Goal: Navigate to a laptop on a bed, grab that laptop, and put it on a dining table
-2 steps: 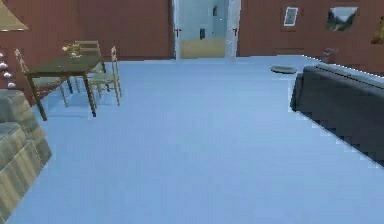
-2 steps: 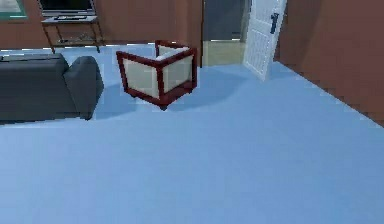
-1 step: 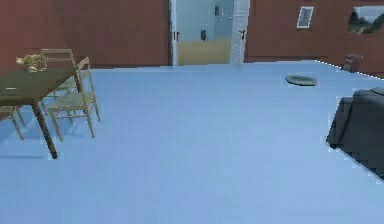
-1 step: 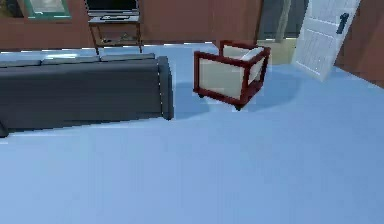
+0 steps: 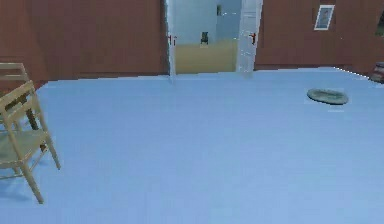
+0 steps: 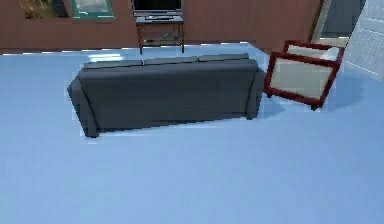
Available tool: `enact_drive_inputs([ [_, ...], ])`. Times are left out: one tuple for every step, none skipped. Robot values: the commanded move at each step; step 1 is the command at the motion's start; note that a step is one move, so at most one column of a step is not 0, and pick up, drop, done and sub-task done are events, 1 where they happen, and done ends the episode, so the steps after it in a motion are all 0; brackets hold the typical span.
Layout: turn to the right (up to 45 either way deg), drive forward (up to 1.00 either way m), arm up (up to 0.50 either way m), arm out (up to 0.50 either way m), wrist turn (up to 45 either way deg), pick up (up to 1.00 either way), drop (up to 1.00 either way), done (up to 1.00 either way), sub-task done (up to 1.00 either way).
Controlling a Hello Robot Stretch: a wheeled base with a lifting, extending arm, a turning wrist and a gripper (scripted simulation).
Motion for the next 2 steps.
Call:
enact_drive_inputs([
  [0.0,1.00,0.00,0.00,0.0,0.00,0.00,0.00,0.00],
  [0.0,1.00,0.00,0.00,0.0,0.00,0.00,0.00,0.00],
])
